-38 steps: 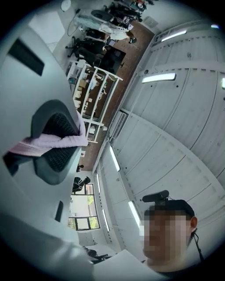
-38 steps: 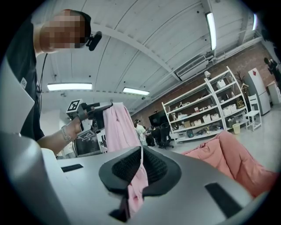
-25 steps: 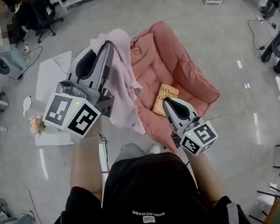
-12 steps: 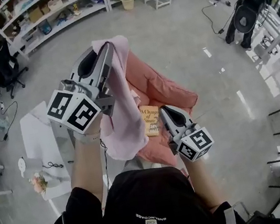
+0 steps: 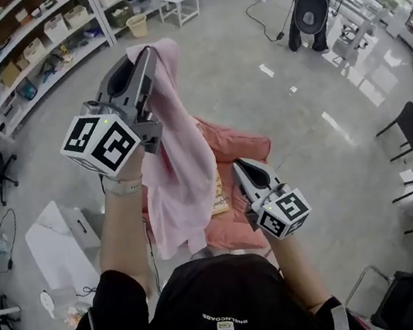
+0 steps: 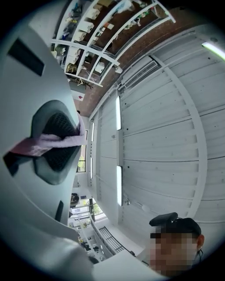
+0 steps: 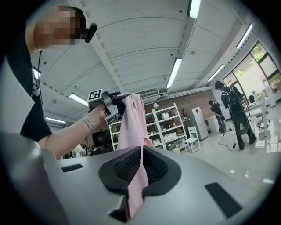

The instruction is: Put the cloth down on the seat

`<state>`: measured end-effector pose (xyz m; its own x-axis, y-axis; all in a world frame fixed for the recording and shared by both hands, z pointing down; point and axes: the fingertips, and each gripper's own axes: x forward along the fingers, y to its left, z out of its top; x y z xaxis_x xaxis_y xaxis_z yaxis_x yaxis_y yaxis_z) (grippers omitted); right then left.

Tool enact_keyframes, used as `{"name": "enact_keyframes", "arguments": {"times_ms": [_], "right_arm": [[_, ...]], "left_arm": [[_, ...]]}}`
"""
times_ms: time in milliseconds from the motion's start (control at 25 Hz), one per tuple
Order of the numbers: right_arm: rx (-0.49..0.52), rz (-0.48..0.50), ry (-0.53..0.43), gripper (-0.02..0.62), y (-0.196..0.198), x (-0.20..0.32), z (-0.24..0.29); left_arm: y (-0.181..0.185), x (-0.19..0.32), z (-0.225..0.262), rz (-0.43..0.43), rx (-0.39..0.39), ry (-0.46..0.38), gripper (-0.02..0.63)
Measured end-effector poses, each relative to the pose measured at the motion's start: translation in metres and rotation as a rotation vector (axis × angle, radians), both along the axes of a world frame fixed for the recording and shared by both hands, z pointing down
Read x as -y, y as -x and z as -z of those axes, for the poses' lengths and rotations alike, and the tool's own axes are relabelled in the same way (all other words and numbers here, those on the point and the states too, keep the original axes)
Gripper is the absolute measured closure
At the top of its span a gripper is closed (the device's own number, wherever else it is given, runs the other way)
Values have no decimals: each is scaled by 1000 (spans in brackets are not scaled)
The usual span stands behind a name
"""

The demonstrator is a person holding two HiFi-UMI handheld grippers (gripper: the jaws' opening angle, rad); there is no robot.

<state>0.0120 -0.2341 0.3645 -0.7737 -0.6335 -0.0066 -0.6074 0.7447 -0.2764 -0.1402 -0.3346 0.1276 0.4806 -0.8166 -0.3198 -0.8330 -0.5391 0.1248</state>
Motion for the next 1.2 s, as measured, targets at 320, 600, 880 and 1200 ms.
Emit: {"name": "enact_keyframes", "arguments": {"times_ms": [320, 600, 880, 1200], "right_arm": [[-31, -147, 23, 560, -13, -3, -14], [-68, -241, 85, 560, -37, -4, -43], [-98, -294, 190, 560, -46, -6, -89], [-122, -284, 276, 560, -30, -9, -129]], "left_arm": [[-28, 45, -15, -113, 10, 7, 563], [-68, 78, -146, -166, 114, 227, 565], [-73, 91, -267, -195, 124, 423, 572], [-55, 65, -400, -197, 129, 644, 574]]}}
